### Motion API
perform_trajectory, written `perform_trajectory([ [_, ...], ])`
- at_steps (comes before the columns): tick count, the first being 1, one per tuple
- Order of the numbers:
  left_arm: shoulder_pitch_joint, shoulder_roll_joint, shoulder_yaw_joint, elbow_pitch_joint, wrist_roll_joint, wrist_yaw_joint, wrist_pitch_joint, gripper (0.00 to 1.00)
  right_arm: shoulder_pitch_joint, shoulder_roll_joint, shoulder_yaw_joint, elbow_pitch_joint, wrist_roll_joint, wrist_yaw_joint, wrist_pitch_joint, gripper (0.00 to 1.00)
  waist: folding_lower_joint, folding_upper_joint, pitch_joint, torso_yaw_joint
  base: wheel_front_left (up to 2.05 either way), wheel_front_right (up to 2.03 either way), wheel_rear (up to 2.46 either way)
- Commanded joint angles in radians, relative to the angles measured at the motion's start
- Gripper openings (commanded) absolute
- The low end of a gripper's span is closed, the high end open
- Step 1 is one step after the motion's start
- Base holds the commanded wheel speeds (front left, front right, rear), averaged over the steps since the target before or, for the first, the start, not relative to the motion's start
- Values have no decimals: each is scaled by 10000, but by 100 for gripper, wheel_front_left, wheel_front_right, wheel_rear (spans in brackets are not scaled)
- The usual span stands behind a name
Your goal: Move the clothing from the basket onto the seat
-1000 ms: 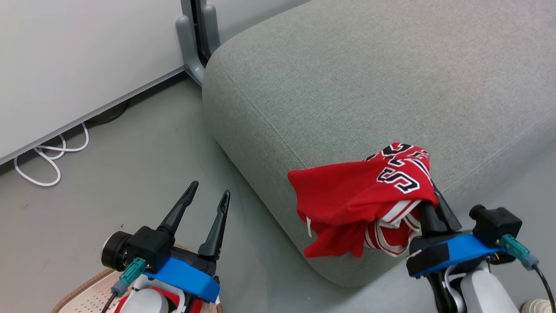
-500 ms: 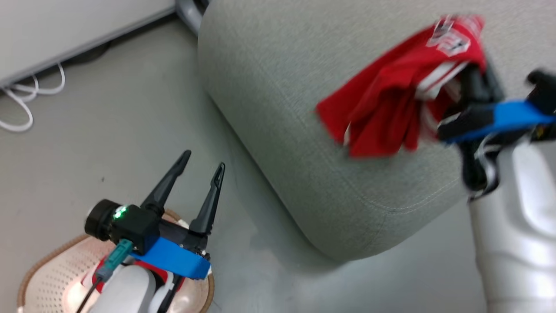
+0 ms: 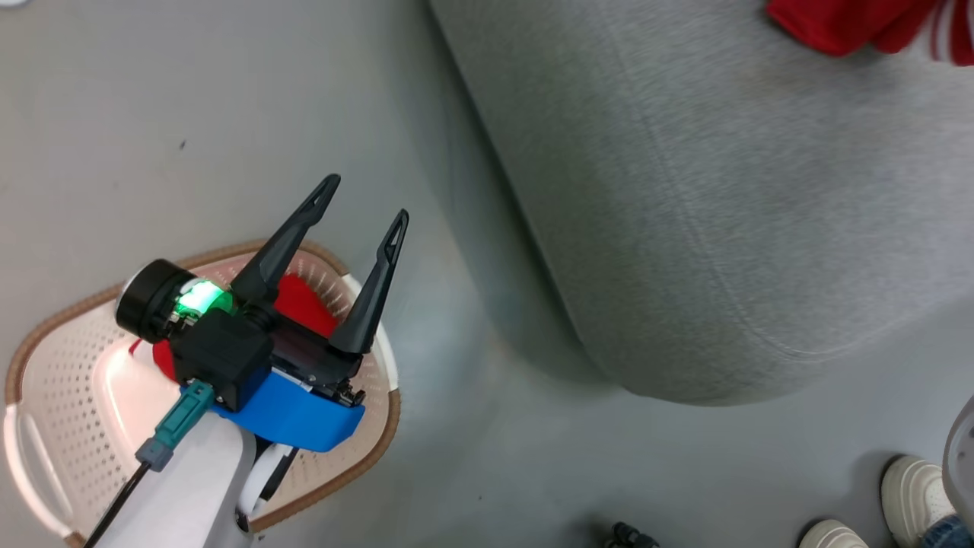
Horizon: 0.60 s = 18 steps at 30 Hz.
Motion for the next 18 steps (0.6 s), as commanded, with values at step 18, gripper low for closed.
perform_trajectory([
  [18, -448, 279, 120, -977, 257, 340, 3, 100, -922, -575, -2009, 2289, -2066, 3, -269, 0, -3, 0, 1561, 1075, 0, 0, 0],
])
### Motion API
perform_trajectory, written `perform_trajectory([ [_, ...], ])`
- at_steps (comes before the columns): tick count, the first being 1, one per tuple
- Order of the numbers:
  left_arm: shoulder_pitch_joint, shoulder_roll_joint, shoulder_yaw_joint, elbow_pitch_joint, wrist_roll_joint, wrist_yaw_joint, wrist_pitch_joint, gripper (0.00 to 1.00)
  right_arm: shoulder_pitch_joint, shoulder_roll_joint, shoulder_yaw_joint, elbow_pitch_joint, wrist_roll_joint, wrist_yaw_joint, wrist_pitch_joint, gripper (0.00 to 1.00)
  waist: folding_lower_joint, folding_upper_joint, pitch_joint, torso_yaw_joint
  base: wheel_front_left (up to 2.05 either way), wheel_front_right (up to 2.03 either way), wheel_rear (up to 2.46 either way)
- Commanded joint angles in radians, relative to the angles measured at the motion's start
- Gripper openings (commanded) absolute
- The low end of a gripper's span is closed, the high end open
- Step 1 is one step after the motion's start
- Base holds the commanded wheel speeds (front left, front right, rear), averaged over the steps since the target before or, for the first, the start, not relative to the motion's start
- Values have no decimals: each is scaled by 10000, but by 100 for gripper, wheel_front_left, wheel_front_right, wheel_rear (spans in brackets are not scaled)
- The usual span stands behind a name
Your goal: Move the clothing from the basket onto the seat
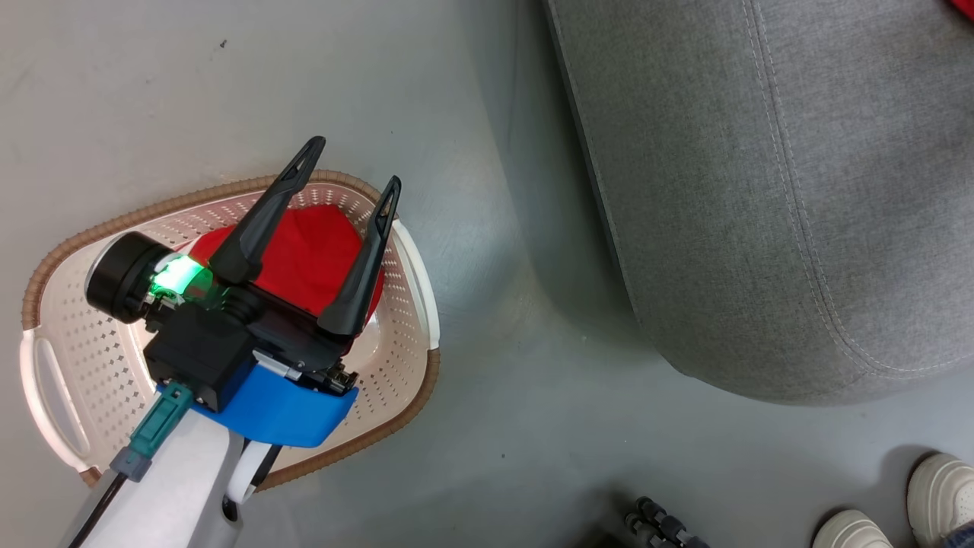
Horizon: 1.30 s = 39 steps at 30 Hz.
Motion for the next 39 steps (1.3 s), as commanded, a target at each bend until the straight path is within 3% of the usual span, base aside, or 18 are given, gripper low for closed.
perform_trajectory([
  [1, -144, 9, 18, 13, 35, 31, -71, 100, -164, -81, -94, 116, -129, 1, -97, 0, -2, 0, -62, 14, 0, 0, 0],
  [3, -162, -23, -10, 78, 8, 28, -111, 100, -181, -90, -173, 218, -247, 1, -168, 0, -2, 0, -140, 15, 0, 0, 0],
  [5, -173, -54, -35, 158, -33, 21, -134, 100, -127, -100, -206, 249, -475, 3, -254, 59, -2, 0, -246, 4, 0, 0, 0],
  [6, -164, -73, -40, 209, -60, 18, -154, 100, -82, -48, -213, 290, -590, 1, -294, 100, -2, 0, -319, -8, 0, 0, 0],
  [16, 132, -506, -220, 1056, -354, -68, -400, 100, 663, 161, 98, 612, -1593, 1, -502, 100, -2, 0, -1712, 207, 0, 0, 0],
  [25, 701, -1443, 352, 1760, -622, -160, -469, 100, 1764, 384, 1139, 456, -1720, 1, -610, 100, -2, 0, -3333, 651, 0, 0, 0],
  [34, 1658, -2352, 1202, 2563, -510, -263, -473, 100, 3842, 1072, 2555, -1244, -600, 1, -609, 100, -2, 0, -4947, 1096, 0, 0, 0],
  [39, 2200, -2762, 1956, 3029, -437, -294, -471, 100, 5755, 1476, 4096, -2659, 344, 1, -611, 100, -2, 0, -5740, 1359, 0, 0, 0],
])
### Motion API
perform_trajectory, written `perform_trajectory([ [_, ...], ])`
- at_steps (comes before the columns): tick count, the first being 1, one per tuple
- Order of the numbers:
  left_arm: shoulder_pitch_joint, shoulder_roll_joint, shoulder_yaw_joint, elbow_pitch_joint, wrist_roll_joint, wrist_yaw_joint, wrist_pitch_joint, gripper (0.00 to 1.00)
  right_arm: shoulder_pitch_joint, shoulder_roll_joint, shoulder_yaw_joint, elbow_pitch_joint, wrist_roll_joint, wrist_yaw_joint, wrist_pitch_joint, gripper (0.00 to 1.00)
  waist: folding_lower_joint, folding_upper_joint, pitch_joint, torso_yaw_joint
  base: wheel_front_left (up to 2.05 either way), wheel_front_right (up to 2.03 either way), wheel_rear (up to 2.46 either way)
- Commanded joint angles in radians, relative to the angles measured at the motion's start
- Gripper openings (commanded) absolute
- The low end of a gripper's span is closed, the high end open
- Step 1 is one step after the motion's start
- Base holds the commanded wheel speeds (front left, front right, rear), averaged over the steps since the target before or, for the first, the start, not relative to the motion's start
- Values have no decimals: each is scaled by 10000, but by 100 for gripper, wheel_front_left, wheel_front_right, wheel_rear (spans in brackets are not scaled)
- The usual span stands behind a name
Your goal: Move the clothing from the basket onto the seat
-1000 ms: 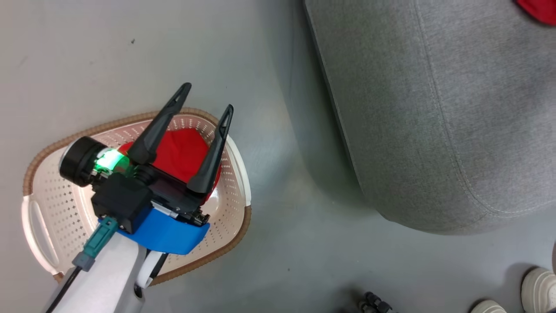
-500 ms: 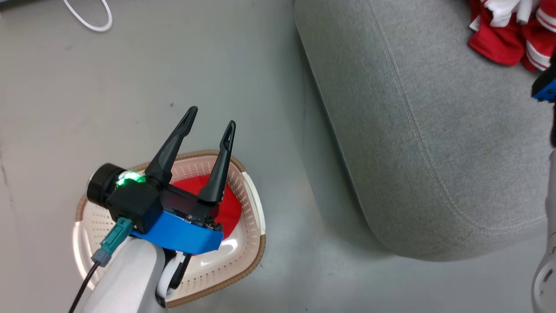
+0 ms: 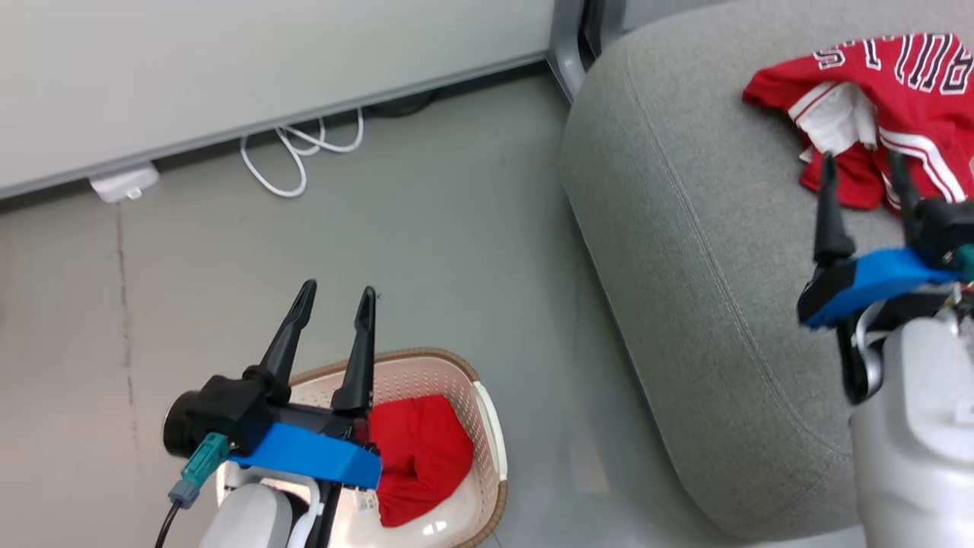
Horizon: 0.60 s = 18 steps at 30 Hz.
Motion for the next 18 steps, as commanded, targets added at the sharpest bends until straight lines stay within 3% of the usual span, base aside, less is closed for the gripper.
perform_trajectory([
  [1, 183, -73, 250, 151, 105, -38, -38, 100, 686, 72, 395, -465, 274, 1, -36, 100, 3, 0, -538, 286, 0, 0, 0],
  [7, 543, -260, 859, 519, 244, -69, -34, 100, 2392, 265, 1223, -1674, 959, 3, -33, 100, 3, 0, -1096, 734, 0, 0, 0],
  [18, 1044, -417, 1555, 1084, 553, -65, -33, 100, 4614, 292, 1647, -3362, 1894, 1, 117, 100, 3, 0, -1852, 1798, 0, 0, 0],
])
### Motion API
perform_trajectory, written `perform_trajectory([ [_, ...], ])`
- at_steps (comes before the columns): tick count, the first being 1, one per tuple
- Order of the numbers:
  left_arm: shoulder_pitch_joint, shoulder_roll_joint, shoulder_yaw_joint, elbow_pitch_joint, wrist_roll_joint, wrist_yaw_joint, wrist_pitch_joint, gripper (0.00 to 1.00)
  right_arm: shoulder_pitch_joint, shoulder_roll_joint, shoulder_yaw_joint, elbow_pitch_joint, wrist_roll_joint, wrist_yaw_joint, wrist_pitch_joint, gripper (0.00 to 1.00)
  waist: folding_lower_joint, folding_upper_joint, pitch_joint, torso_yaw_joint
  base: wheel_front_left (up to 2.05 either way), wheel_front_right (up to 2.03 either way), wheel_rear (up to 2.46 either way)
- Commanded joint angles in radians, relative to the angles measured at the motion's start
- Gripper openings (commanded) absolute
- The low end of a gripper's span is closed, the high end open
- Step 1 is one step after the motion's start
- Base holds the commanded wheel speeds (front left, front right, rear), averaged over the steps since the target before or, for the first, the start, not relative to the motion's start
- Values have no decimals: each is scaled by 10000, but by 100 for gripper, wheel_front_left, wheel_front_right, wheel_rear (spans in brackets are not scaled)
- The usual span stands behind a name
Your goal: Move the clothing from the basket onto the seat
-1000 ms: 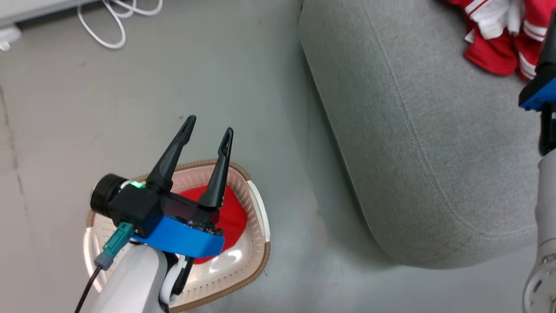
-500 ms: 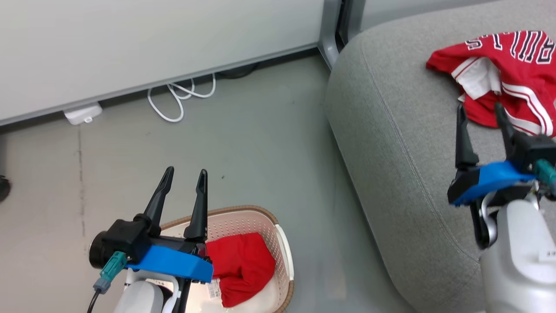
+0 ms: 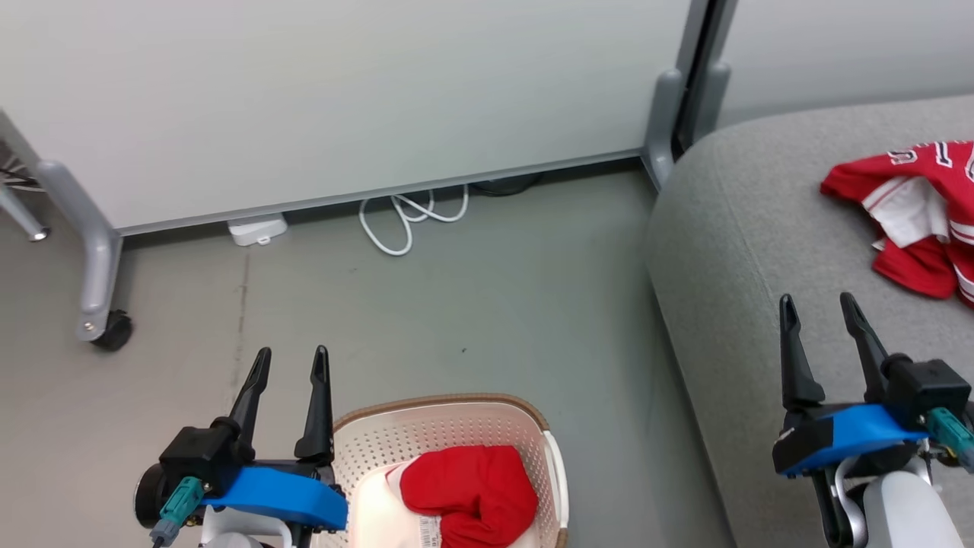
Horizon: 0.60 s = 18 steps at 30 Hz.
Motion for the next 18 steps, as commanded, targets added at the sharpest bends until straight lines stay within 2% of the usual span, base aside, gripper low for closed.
perform_trajectory([
  [1, 61, -9, 75, 51, 97, -15, -28, 100, 328, -13, 19, -177, 117, 1, 44, 100, 1, 0, -230, 299, 0, 0, 0],
  [10, 120, 145, 330, 292, 107, -21, -28, 100, 1410, -11, 342, -881, 405, 1, 295, 100, 1, 0, -511, 841, 0, 0, 0],
  [18, 182, 222, 558, 503, 36, -22, -28, 100, 1893, -11, 657, -1253, 513, 3, 410, 100, 1, 0, -644, 915, 0, 0, 0],
])
